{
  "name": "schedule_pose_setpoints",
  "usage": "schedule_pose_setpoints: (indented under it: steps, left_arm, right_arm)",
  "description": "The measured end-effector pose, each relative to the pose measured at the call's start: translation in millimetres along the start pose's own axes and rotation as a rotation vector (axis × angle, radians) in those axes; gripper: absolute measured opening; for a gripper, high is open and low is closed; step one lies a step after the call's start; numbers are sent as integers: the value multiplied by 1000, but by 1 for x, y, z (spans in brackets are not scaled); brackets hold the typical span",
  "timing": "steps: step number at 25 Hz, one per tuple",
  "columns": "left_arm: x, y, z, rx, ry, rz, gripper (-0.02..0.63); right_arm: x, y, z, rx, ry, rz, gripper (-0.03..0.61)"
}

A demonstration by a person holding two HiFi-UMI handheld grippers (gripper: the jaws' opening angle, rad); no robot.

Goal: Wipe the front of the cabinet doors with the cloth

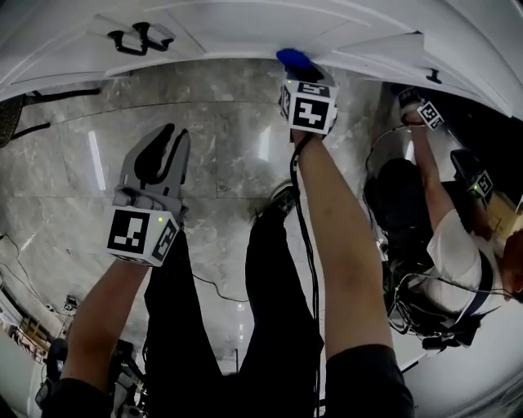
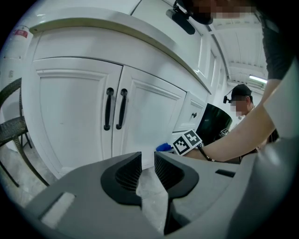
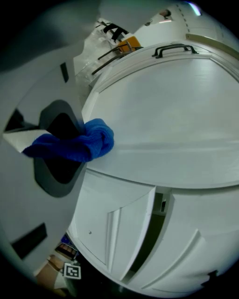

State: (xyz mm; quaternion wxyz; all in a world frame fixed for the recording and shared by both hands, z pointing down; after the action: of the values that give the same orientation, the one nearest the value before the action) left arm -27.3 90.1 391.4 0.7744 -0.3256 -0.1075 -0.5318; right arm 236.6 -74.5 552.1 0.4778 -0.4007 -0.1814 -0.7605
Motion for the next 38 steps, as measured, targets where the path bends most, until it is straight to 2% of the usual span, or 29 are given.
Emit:
schedule_pose_setpoints:
  steps: [3, 7, 9, 12, 20, 23, 25, 28, 31, 38]
  left_arm:
    - [5, 7, -6, 10, -2, 18, 87]
    - [1, -1, -8, 7, 5, 14, 87]
    - [-5, -9, -8, 6, 0, 13, 87]
    - [-19, -23, -10, 11, -14, 17, 87]
    - [-63, -74, -12, 60, -38, 14, 87]
    - [-79, -96, -13, 52, -38, -15, 87]
    - [-86, -105, -12, 47, -39, -36, 87]
    - [-88, -112, -6, 51, -48, -56, 87]
    - [-82, -108, -1, 30, -48, -66, 87]
    - [-47, -59, -1, 1, -25, -50, 87]
  right_arm:
    - [-6, 12, 4, -30, -17, 38, 80]
    - [-11, 22, 14, 62, -43, 109, 80]
    - [-12, 13, 18, 115, -50, 116, 80]
    - [-9, -24, 18, 148, -51, 73, 80]
    - [22, -172, -27, 60, 13, -116, 80]
    - [39, -207, -43, 19, 15, -164, 80]
    - [51, -215, -51, -7, 10, -181, 80]
    - [62, -206, -56, -40, -1, -172, 80]
    - [64, -178, -47, -56, -31, -146, 80]
    - [41, -67, -16, 21, -51, -25, 80]
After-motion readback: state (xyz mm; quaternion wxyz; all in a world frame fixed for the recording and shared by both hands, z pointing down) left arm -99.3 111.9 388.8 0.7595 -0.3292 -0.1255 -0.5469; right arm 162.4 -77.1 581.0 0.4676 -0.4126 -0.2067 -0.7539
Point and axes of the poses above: the fingertips, and each gripper's own axes: x forward along the fingers, y to its right, z out of its underside, the point moved 9 cm from there along -x, backward along the fingers, and after that the axes turned 12 degrees about -x, right-handed, at the moved point
